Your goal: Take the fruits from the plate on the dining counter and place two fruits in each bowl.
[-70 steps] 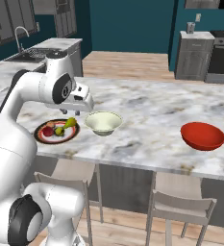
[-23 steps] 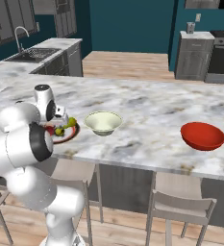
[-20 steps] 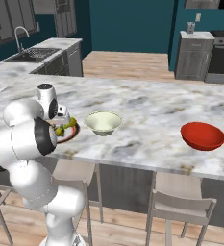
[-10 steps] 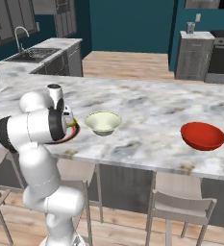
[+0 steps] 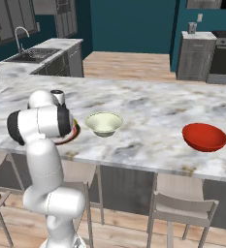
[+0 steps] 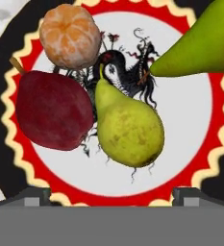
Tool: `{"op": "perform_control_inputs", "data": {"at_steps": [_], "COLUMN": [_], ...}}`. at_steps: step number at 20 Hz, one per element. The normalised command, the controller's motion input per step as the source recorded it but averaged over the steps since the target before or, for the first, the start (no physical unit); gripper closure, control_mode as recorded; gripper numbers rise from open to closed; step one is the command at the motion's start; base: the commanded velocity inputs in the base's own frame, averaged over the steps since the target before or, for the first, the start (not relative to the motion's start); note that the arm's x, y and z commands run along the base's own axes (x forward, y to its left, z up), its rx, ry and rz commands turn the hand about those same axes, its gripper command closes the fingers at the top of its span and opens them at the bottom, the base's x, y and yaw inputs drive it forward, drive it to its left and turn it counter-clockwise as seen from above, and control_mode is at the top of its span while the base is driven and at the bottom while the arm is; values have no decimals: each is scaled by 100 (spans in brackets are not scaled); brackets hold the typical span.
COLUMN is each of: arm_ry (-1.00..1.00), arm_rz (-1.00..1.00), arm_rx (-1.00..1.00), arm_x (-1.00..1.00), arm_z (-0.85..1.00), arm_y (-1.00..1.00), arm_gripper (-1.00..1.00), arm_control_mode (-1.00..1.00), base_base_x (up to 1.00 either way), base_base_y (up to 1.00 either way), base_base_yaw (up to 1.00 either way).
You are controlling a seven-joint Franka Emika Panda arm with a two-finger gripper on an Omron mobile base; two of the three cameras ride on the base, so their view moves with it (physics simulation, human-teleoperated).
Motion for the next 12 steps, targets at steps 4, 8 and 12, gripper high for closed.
{"op": "perform_control_inputs", "data": {"at_steps": [4,8,12], "arm_ry": [3,2,2], "arm_rz": [0,0,0], "arm_rx": [0,0,0], "arm_x": [22,21,24], "arm_z": [-4,-20,-28], "arm_y": [0,0,3], "arm_gripper": [-100,-100,-100], "arm_control_mode": [-100,-100,-100], "base_base_x": [0,0,0], "base_base_y": [0,0,0], "base_base_yaw": [0,0,0]}}
